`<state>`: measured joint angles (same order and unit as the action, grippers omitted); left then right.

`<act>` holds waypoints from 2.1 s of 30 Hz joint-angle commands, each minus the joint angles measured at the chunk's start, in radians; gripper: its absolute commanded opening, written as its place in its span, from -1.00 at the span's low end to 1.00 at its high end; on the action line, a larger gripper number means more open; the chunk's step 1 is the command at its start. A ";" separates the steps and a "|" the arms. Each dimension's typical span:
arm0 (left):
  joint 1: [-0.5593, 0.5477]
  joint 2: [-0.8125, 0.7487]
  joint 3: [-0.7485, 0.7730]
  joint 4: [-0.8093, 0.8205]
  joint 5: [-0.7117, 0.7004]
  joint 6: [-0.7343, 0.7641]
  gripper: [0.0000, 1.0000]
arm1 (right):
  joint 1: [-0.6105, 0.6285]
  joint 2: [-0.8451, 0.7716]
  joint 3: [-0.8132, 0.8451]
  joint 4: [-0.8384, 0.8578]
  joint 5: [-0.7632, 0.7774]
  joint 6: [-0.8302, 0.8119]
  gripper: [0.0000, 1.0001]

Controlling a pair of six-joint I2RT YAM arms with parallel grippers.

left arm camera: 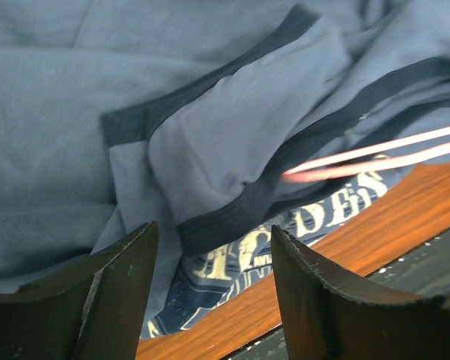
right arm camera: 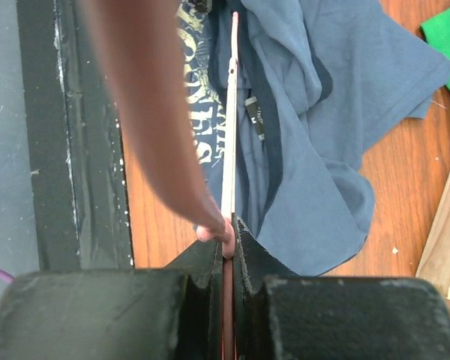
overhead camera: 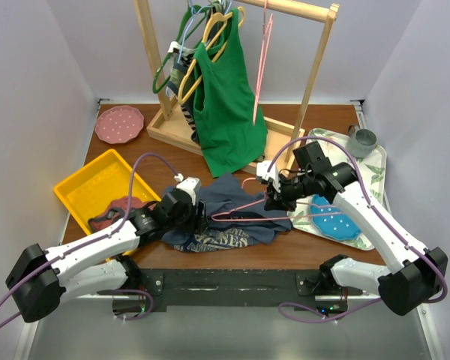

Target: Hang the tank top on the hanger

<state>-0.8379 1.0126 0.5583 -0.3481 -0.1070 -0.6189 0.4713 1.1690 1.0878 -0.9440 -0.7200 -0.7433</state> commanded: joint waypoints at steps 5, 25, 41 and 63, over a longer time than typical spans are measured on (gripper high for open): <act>0.003 0.030 0.035 0.011 -0.077 -0.031 -0.49 | -0.008 -0.005 -0.006 0.048 0.002 0.019 -1.00; 0.003 -0.040 0.167 0.047 0.191 0.016 -1.00 | -0.010 0.101 0.161 0.028 0.037 0.012 -1.00; 0.003 -0.028 0.354 0.047 0.165 0.047 -1.00 | 0.003 0.224 0.231 0.033 -0.257 0.019 -1.00; 0.003 -0.230 0.490 -0.177 0.176 0.709 0.80 | 0.007 0.182 0.328 -0.122 -0.340 -0.185 -1.00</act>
<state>-0.8375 0.8749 1.0710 -0.5510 0.0181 -0.2142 0.4770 1.3773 1.4414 -1.0145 -0.9813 -0.8291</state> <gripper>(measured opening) 0.892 0.030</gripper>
